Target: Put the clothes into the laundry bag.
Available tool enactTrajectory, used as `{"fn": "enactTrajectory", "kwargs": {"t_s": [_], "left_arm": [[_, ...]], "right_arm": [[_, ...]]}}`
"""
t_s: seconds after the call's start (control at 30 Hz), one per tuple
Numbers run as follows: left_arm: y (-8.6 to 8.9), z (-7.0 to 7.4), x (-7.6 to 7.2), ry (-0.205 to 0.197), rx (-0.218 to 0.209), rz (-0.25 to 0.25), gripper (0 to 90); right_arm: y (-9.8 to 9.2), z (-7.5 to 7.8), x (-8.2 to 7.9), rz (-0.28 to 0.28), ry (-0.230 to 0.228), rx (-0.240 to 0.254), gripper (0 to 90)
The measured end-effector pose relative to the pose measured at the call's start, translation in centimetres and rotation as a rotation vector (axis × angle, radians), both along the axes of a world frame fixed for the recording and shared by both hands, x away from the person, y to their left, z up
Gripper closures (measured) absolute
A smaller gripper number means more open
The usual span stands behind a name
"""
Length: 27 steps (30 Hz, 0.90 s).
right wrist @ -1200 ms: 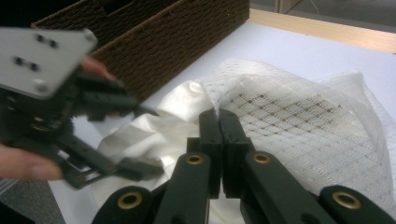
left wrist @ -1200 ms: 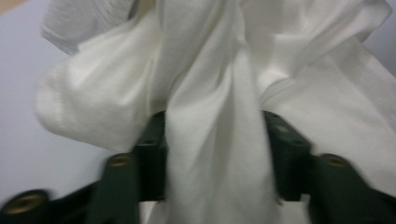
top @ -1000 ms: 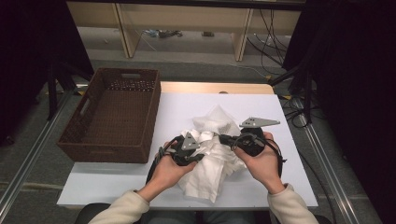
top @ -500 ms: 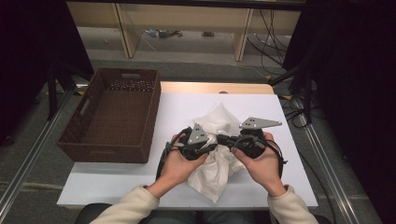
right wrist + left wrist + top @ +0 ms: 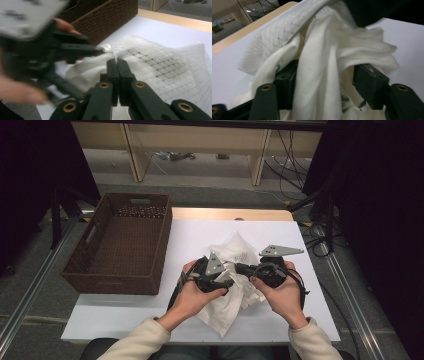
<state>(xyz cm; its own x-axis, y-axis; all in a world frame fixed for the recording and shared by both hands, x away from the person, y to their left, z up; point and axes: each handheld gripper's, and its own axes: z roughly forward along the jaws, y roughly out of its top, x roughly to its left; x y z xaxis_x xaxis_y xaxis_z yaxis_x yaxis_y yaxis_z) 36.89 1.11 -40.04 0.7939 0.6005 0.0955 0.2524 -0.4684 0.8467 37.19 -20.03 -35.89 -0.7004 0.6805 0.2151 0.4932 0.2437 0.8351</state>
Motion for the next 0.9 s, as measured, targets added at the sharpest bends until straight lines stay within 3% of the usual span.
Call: {"fn": "enactTrajectory", "kwargs": {"t_s": [0.07, 0.17, 0.23, 0.3, 0.33, 0.4, 0.47, 0.53, 0.7, 0.83, 0.87, 0.9], "left_arm": [[1.2, 0.6, -0.6, -0.013, -0.007, 0.009, 35.4], [2.9, 0.7, -0.2, -0.035, -0.010, 0.042, 33.5], [3.5, -0.2, 0.7, -0.003, 0.002, 0.069, 31.1], [3.6, -1.7, 1.7, 0.031, 0.022, 0.037, 29.6], [3.5, -2.4, 2.0, 0.057, 0.013, 0.024, 31.7], [3.2, -3.1, 2.4, 0.052, 0.011, -0.002, 40.9], [2.7, -2.9, 2.2, 0.053, 0.001, -0.022, 63.0], [2.2, -2.2, 1.7, 0.041, -0.021, -0.052, 75.2], [0.6, -0.7, 0.4, 0.061, -0.100, -0.083, 80.6], [-0.4, 0.5, -0.4, 0.057, -0.103, -0.101, 81.1], [-0.6, 0.7, -0.6, 0.048, -0.113, -0.103, 81.1], [-0.8, 0.9, -0.6, 0.044, -0.117, -0.113, 81.1]], "right_arm": [[-0.1, 0.0, 0.0, 0.000, 0.006, 0.002, 90.0], [-0.2, 0.0, 0.1, -0.019, -0.010, -0.013, 90.0], [0.0, -0.1, 0.1, -0.008, 0.004, -0.004, 90.0], [0.0, 0.0, 0.1, -0.008, 0.001, -0.017, 90.0], [0.1, -0.1, 0.1, -0.009, 0.000, -0.011, 90.0], [0.1, -0.1, 0.1, -0.008, 0.017, -0.012, 90.0], [0.1, -0.2, 0.2, -0.006, 0.006, -0.019, 90.0], [0.2, -0.3, 0.2, 0.001, 0.013, -0.005, 90.0], [0.3, -0.1, -0.1, -0.011, -0.002, -0.013, 90.0], [0.3, 0.3, -0.3, 0.002, -0.044, -0.005, 90.0], [0.4, 0.4, -0.5, -0.016, -0.021, 0.008, 90.0], [0.3, 0.5, -0.4, 0.004, -0.047, 0.000, 90.0]]}}
